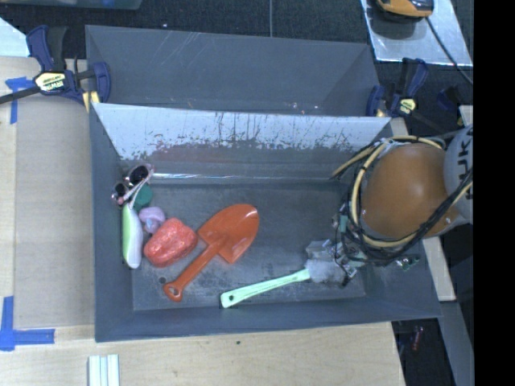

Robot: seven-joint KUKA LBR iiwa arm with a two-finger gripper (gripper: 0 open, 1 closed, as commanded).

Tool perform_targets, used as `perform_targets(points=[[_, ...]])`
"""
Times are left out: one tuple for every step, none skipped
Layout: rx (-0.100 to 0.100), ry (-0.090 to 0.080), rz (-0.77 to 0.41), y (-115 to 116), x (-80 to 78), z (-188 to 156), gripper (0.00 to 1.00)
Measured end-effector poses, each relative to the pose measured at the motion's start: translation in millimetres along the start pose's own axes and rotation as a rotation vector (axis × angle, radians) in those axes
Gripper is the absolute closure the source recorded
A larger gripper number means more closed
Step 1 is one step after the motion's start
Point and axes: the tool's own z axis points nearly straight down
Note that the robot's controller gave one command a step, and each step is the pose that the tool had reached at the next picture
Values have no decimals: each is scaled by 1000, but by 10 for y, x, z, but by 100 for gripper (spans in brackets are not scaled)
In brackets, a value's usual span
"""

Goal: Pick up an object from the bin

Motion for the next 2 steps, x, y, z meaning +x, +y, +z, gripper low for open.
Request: perform_targets(points=[[1, -1, 1, -1, -1, -78, 100], [1, -2, 3, -2, -4, -283, 100]])
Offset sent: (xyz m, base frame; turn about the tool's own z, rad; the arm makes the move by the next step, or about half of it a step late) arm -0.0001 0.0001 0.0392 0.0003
